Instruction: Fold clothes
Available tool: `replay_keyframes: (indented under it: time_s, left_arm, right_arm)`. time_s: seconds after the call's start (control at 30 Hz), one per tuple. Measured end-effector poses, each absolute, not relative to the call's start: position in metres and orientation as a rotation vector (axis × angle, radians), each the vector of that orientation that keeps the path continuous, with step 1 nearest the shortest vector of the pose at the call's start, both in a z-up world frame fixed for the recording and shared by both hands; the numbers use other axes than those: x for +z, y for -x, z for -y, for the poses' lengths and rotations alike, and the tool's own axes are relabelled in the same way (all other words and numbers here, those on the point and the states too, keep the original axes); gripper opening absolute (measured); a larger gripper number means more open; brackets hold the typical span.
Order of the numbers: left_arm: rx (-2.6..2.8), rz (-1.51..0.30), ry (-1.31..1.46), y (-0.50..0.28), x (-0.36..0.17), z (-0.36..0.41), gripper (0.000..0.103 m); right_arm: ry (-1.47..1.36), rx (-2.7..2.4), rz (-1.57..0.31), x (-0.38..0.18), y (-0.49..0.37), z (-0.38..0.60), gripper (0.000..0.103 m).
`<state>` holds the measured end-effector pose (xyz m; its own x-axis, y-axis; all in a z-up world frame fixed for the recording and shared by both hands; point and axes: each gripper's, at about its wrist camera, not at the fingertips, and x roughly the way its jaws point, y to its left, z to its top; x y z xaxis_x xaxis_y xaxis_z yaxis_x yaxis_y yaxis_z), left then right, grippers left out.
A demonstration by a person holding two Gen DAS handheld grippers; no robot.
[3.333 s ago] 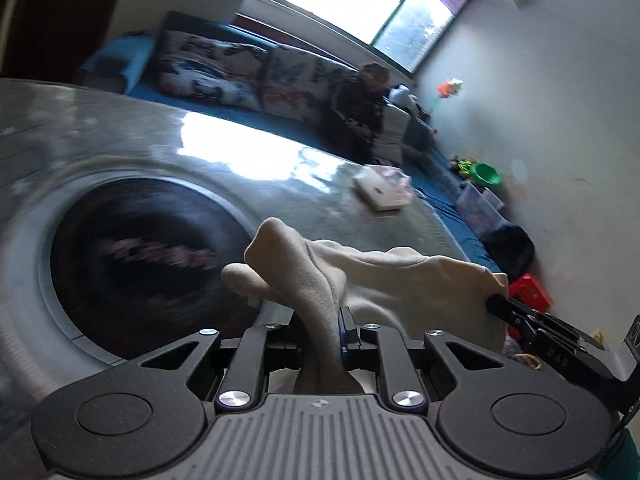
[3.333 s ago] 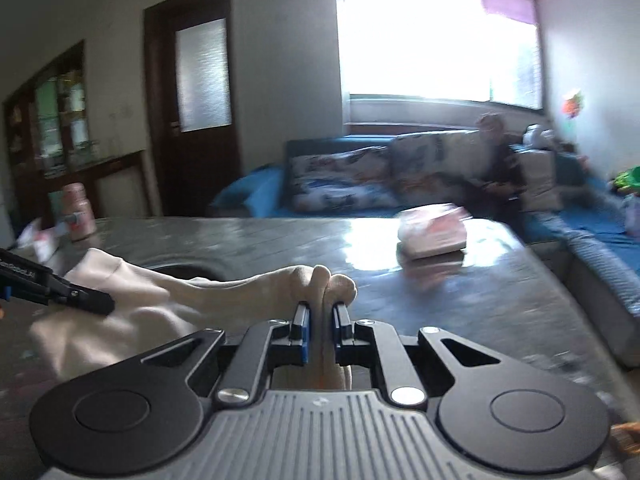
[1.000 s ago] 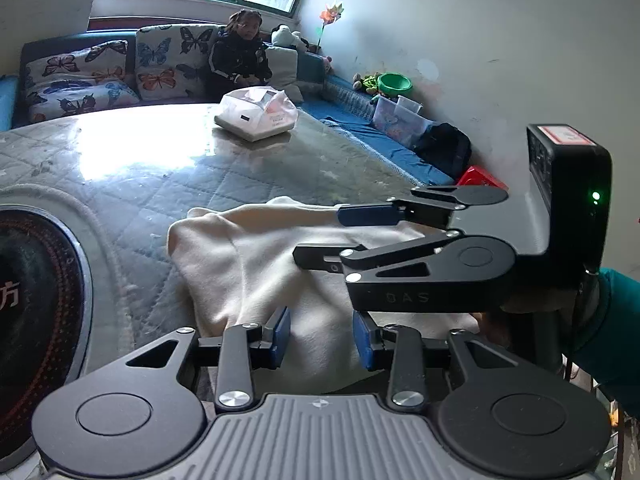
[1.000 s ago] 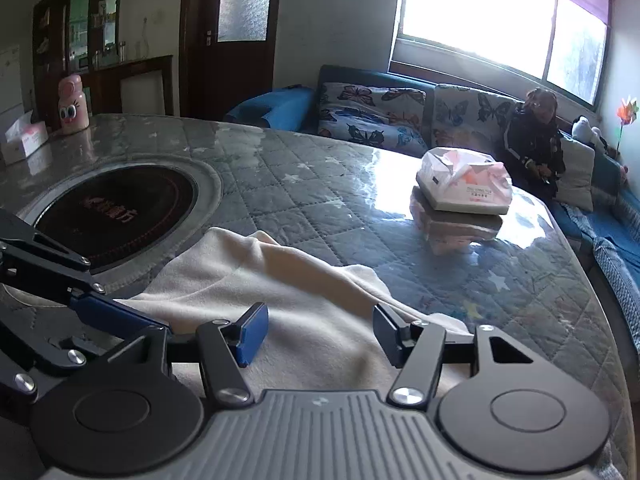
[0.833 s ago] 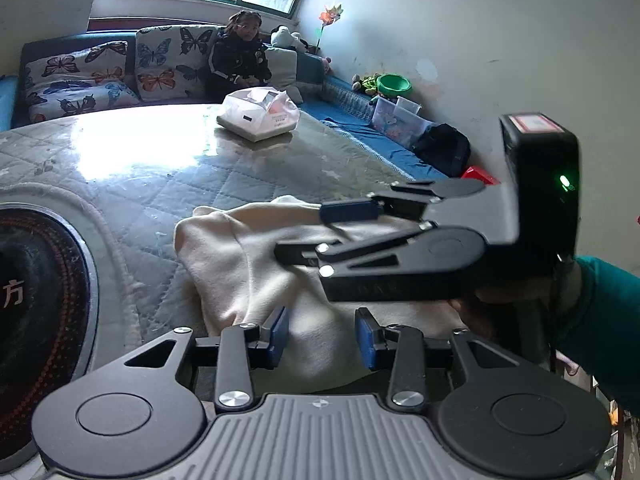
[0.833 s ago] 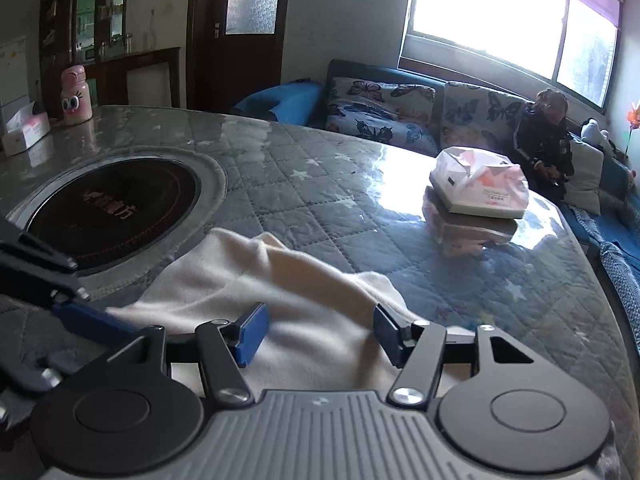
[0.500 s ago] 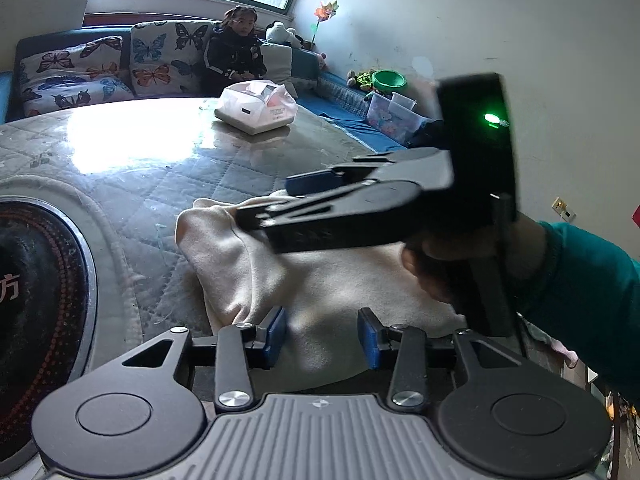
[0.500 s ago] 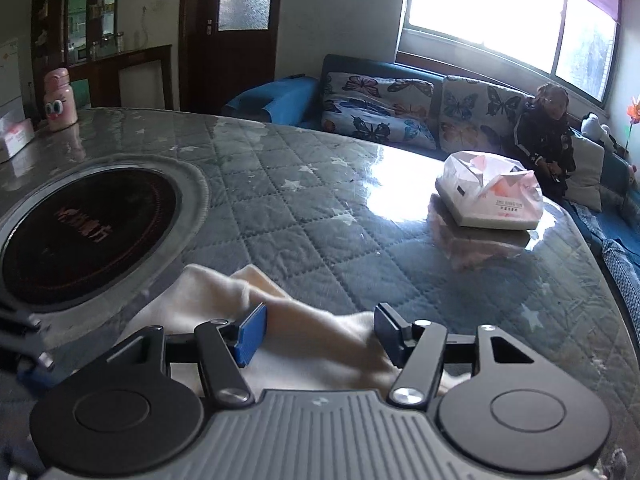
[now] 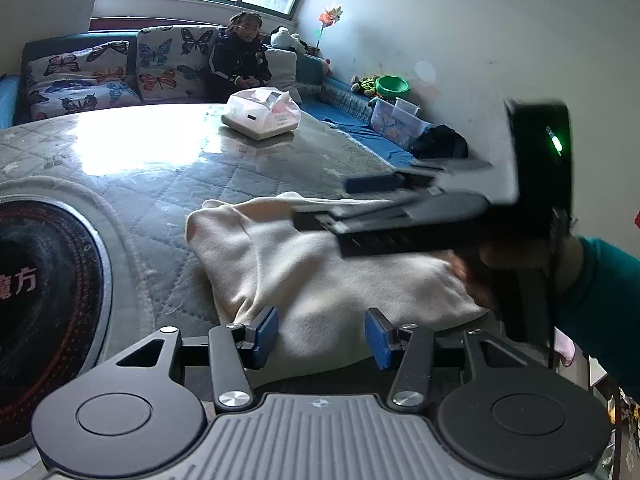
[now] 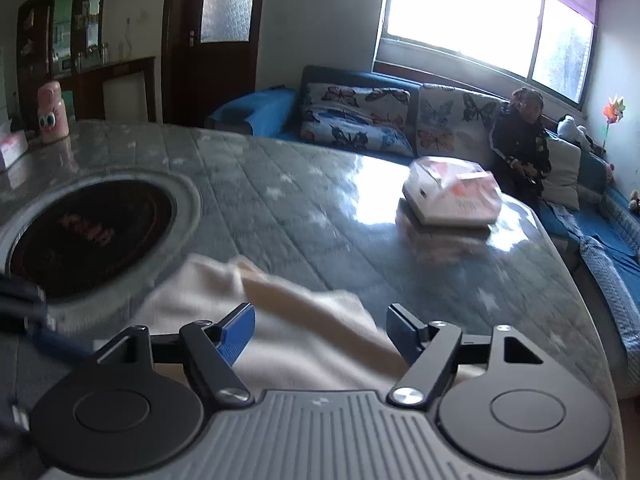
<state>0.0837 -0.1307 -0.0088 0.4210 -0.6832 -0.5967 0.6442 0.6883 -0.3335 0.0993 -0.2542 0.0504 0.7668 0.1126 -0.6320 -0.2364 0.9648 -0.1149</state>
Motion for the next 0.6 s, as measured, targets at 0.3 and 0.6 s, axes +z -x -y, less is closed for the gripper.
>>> replay_keyframes:
  time_s: [0.3,0.6]
  left_arm:
    - [-0.804,-0.769,0.074,-0.079,-0.005,0.112,0.053]
    - [-0.744,-0.754,0.127,-0.082,-0.002,0.084,0.058]
  right_arm:
    - [0.212,0.233,-0.656,0.036,-0.079,0.237,0.074]
    - [0.169,0.233,-0.624,0.036,-0.052,0.244,0.078]
